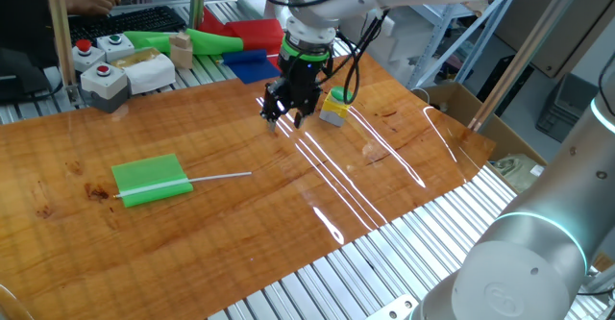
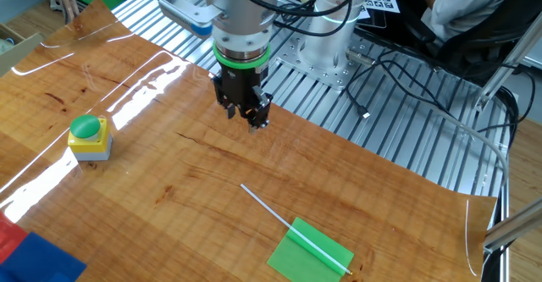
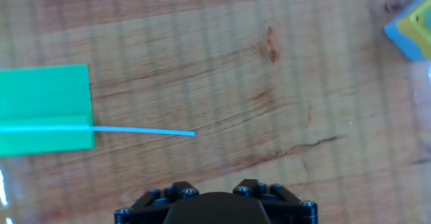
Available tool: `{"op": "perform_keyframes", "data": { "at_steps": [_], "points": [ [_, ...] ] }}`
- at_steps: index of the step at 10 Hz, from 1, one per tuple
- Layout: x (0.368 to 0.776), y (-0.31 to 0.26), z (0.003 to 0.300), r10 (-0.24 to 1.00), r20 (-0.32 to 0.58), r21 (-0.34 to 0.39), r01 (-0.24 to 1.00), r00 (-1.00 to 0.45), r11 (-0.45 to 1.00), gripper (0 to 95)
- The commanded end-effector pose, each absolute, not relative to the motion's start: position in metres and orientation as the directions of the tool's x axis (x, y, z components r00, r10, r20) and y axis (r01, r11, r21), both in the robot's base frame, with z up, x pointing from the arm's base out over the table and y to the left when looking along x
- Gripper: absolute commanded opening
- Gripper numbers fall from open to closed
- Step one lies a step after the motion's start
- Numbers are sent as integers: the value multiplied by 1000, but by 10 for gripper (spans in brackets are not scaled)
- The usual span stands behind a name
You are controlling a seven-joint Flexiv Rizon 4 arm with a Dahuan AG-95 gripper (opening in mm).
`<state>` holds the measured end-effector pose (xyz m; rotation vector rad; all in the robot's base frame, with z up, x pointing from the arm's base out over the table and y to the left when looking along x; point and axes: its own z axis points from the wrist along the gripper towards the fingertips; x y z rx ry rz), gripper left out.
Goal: Wave the flag
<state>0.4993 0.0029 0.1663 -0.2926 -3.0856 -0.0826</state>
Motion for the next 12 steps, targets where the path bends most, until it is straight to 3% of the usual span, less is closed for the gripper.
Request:
{"op": "perform_keyframes", "data": {
  "at_steps": [1,7,12],
  "points": [
    [500,7,163,227,51,53,230,-972,972,0],
    [501,27,150,374,54,49,377,-926,925,0],
    [500,52,131,678,57,35,680,-733,732,0]
  ]
}}
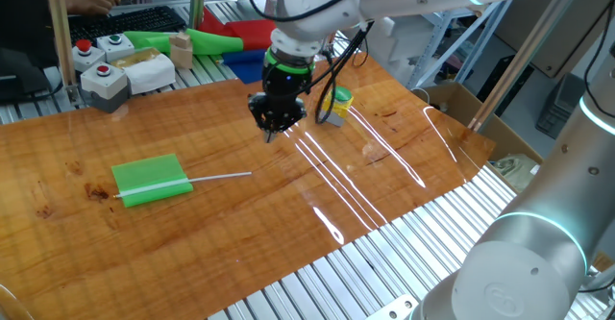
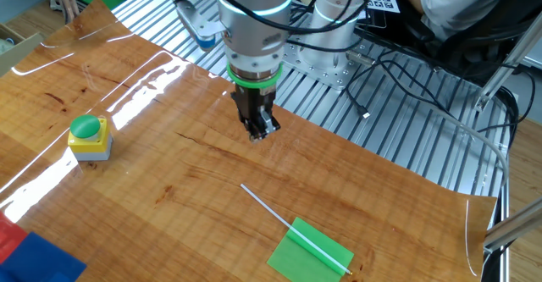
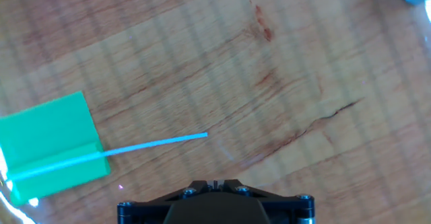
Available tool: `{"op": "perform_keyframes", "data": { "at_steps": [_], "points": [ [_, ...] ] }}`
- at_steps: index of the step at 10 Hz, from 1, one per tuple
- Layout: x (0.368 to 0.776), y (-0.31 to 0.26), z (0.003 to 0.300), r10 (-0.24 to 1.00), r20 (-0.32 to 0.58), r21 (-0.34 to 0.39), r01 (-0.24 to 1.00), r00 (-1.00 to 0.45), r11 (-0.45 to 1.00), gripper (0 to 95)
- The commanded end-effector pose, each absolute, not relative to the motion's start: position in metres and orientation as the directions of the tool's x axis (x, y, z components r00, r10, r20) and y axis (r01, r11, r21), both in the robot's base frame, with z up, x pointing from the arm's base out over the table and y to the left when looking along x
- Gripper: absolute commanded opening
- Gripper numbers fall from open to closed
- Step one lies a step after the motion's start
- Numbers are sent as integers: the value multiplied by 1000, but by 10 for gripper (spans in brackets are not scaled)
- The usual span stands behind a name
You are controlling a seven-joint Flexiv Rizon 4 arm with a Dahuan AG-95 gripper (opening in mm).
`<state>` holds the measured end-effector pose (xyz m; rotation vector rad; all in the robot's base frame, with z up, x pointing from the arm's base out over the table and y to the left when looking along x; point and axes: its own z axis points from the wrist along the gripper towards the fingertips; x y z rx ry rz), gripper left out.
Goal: Wave the flag
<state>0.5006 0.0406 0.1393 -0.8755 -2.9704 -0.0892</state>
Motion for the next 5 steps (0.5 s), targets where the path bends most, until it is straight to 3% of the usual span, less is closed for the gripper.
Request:
{"op": "perform_keyframes", "data": {
  "at_steps": [1,5],
  "points": [
    [499,57,126,747,55,37,749,-662,661,0],
    [499,69,114,903,58,65,904,-426,423,0]
  ]
}}
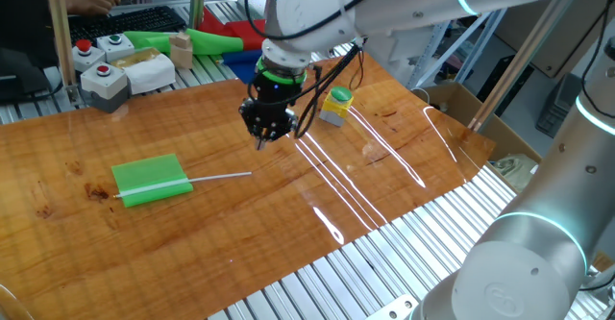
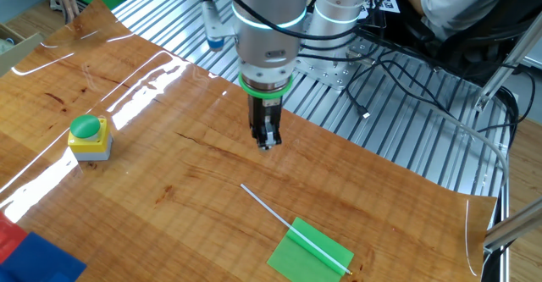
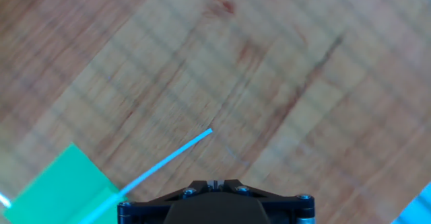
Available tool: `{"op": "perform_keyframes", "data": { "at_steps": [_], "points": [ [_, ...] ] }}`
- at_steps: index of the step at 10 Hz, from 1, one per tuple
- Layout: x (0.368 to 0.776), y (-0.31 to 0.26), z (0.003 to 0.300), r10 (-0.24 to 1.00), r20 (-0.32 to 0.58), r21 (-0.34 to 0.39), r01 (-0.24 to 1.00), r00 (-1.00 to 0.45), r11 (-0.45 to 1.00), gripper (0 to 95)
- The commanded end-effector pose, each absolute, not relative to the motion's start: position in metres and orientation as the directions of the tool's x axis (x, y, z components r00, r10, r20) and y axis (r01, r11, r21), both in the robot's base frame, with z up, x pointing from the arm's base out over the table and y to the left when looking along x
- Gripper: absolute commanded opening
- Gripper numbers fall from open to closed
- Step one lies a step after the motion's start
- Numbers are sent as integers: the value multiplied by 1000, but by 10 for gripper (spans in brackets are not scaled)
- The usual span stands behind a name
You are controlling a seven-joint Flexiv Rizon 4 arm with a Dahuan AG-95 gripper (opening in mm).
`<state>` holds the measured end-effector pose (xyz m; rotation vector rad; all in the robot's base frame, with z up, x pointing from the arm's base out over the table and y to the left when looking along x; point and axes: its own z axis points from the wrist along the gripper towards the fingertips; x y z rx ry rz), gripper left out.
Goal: Wave the flag
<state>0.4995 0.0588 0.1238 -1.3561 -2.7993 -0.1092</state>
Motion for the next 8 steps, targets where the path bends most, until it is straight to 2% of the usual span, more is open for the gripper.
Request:
{"op": "perform_keyframes", "data": {
  "at_steps": [1,4,8],
  "points": [
    [497,76,110,942,61,68,943,-330,326,0],
    [497,82,99,982,66,65,983,-175,171,0],
    [502,84,88,995,70,64,995,-75,70,0]
  ]
}}
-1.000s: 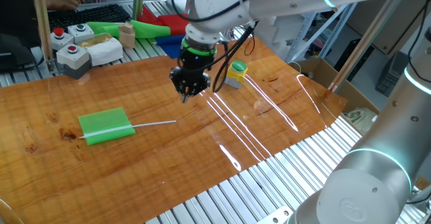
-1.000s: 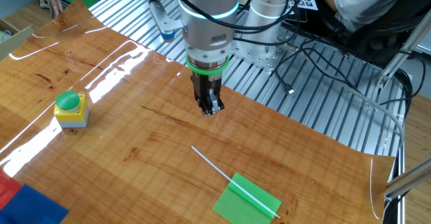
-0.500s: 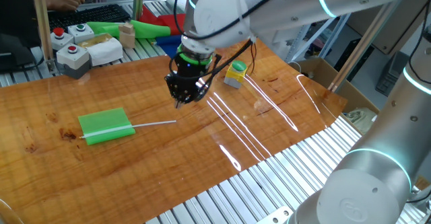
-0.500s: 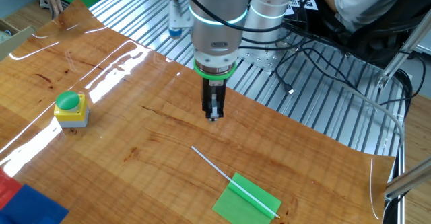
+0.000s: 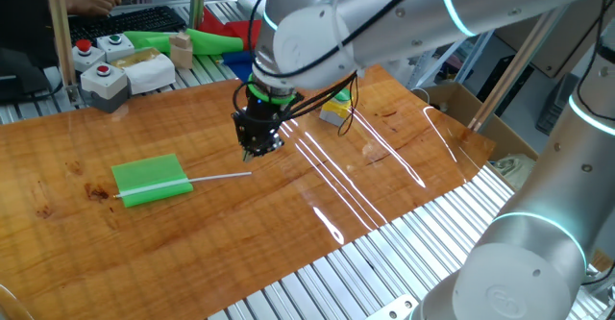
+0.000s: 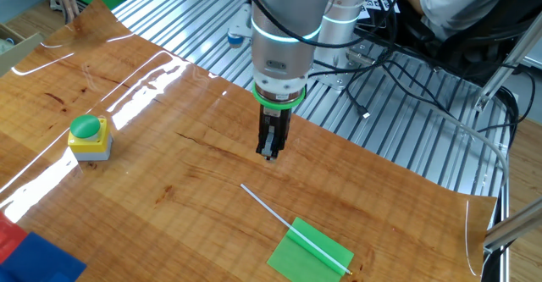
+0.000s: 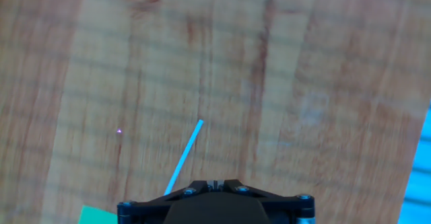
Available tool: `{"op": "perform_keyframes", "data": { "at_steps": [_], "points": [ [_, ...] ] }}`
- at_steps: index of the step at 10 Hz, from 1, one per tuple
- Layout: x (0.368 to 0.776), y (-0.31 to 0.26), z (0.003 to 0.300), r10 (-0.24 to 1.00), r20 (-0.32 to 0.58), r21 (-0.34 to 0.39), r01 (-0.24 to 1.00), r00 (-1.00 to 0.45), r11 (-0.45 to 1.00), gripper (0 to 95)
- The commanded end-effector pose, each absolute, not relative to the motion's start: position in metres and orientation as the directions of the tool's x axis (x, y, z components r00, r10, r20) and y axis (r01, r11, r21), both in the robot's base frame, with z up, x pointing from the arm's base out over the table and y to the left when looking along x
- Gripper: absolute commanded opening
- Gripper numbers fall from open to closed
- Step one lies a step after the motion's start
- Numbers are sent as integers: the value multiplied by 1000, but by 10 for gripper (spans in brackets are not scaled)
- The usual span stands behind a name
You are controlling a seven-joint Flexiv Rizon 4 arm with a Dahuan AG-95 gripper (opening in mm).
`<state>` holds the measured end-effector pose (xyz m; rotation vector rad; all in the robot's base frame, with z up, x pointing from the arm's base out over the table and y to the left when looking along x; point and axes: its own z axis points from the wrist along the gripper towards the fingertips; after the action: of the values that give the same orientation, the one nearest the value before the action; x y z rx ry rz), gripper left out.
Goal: Wave the flag
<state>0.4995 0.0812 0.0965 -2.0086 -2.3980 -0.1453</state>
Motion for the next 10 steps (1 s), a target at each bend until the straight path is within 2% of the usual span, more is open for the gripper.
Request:
{"op": "perform_keyframes", "data": {
  "at_steps": [1,6,10],
  "points": [
    [504,85,83,996,68,63,996,-63,58,0],
    [512,85,71,997,69,59,998,25,-29,0],
    [515,85,68,997,68,58,997,41,-45,0]
  ]
}}
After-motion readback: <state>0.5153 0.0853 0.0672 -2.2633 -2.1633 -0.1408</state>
